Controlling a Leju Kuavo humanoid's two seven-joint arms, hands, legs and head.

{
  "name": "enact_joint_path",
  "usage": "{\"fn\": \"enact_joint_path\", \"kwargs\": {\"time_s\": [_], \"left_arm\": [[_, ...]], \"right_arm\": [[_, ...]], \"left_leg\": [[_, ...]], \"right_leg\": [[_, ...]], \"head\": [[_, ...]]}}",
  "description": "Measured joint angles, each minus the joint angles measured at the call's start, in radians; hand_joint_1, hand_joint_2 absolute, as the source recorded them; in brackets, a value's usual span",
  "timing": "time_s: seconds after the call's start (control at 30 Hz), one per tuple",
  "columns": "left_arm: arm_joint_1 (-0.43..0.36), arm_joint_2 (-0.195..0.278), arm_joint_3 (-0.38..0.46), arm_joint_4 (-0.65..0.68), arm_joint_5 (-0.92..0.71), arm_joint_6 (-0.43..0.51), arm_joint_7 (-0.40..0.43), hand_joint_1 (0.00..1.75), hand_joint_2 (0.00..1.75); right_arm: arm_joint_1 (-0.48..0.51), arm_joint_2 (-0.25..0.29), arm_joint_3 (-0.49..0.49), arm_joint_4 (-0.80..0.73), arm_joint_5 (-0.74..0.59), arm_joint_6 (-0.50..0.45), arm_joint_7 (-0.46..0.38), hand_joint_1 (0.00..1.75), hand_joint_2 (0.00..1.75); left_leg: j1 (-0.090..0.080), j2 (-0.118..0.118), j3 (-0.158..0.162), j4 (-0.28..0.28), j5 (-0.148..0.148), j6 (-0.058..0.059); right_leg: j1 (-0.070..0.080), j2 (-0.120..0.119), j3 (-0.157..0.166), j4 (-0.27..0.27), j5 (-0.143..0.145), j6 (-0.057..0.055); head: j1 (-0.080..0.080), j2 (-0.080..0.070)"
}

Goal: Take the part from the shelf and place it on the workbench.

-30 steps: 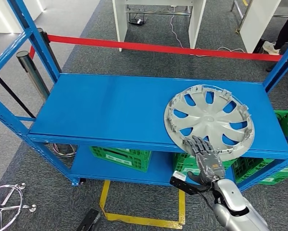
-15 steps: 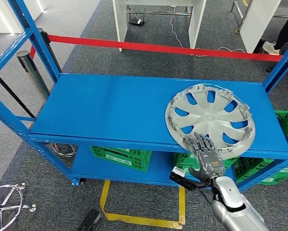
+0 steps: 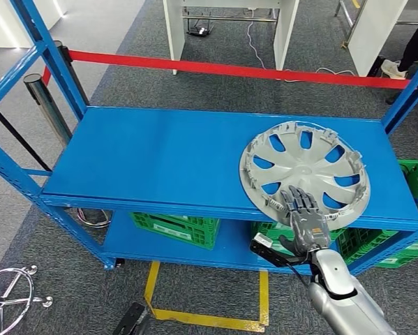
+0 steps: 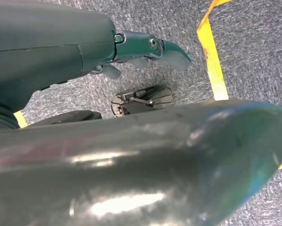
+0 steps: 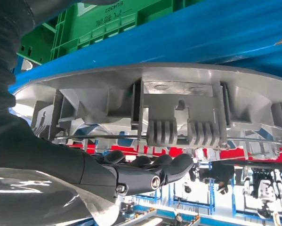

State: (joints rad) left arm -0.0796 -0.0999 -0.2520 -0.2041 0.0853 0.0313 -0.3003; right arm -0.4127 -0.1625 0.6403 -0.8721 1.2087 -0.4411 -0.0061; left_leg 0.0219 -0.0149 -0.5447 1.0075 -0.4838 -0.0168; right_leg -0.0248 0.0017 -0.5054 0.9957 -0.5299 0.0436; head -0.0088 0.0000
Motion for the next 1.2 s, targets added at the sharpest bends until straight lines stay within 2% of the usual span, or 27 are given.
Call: {"fn": "enact_joint_path", "kwargs": {"time_s": [0.2,0.33,0.37,0.47,0.5,1.2], "left_arm": [[0.000,0.000,0.000,0.000,-0.001,0.003,-0.002,0.00,0.00],[0.000,0.000,0.000,0.000,-0.002,0.007,-0.002,0.00,0.00],[0.000,0.000,0.000,0.000,-0.002,0.007,-0.001,0.00,0.00],[0.000,-0.001,0.000,0.000,-0.002,0.008,0.000,0.00,0.00],[0.000,-0.001,0.000,0.000,-0.002,0.008,0.000,0.00,0.00],[0.000,-0.003,0.003,0.000,0.002,0.022,-0.003,0.00,0.00]], "right_arm": [[-0.002,0.005,0.000,0.001,0.030,-0.019,0.014,0.00,1.75],[-0.003,0.007,0.002,-0.019,0.049,0.005,0.019,0.00,1.75],[-0.004,0.007,0.004,-0.024,0.053,0.018,0.019,0.13,1.75],[-0.004,0.007,0.009,-0.034,0.057,0.044,0.019,1.44,1.75],[-0.005,0.007,0.012,-0.037,0.059,0.049,0.019,1.75,1.75],[-0.021,0.007,0.050,-0.036,0.079,0.068,0.030,1.75,1.75]], "left_leg": [[0.000,0.000,0.000,0.000,0.000,0.000],[0.000,0.000,0.000,0.000,0.000,0.000],[0.000,0.000,0.000,0.000,0.000,0.000],[0.000,0.000,0.000,0.000,0.000,0.000],[0.000,0.000,0.000,0.000,0.000,0.000],[0.000,0.000,0.000,0.000,0.000,0.000]], "right_leg": [[0.000,0.000,0.000,0.000,0.000,0.000],[0.000,0.000,0.000,0.000,0.000,0.000],[0.000,0.000,0.000,0.000,0.000,0.000],[0.000,0.000,0.000,0.000,0.000,0.000],[0.000,0.000,0.000,0.000,0.000,0.000],[0.000,0.000,0.000,0.000,0.000,0.000]], "head": [[0.000,0.000],[0.000,0.000],[0.000,0.000],[0.000,0.000],[0.000,0.000],[0.000,0.000]]}}
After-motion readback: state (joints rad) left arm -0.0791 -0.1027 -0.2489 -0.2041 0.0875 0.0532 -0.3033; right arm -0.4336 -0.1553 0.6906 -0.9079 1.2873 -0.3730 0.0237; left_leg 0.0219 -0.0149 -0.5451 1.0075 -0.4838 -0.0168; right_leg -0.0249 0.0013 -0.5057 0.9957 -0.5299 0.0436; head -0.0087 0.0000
